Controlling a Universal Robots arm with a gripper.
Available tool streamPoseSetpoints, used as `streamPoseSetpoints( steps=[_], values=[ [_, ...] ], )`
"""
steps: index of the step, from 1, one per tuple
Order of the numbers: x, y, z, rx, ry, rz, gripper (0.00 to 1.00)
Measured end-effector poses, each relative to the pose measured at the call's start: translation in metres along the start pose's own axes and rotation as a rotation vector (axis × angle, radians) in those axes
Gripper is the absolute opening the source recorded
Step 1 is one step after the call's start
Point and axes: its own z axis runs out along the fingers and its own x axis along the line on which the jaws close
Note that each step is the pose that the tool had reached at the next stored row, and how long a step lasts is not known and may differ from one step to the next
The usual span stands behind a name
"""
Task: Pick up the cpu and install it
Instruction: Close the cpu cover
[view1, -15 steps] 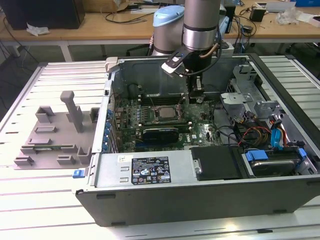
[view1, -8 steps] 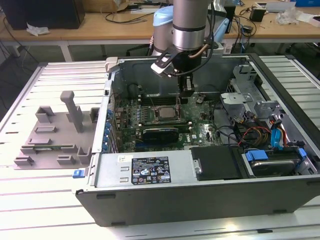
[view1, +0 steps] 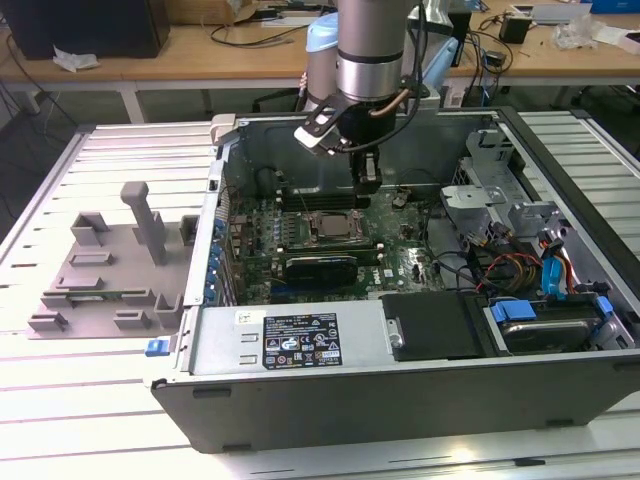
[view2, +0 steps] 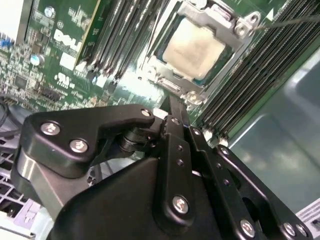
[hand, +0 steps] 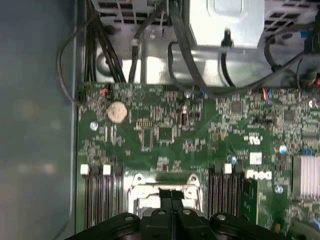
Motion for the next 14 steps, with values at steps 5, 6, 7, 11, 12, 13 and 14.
streamPoseSetpoints(
  steps=[5, 6, 7, 11, 12, 13, 14],
  values=[
    [0.0002, -0.0117, 0.0052, 0.0031, -0.0008, 0.000, 0.11],
    [0.0000, -0.0145, 0.0070, 0.0045, -0.0011, 0.000, 0.11],
    [-0.0001, -0.0167, 0.0081, 0.0051, -0.0013, 0.000, 0.11],
    [-0.0020, -0.0270, 0.0124, 0.0076, -0.0020, 0.000, 0.11],
    [-0.0024, -0.0285, 0.0130, 0.0078, -0.0019, 0.000, 0.11],
    [-0.0026, -0.0304, 0.0135, 0.0079, -0.0021, -0.001, 0.11],
    [-0.0025, -0.0311, 0.0136, 0.0080, -0.0022, 0.000, 0.11]
  ],
)
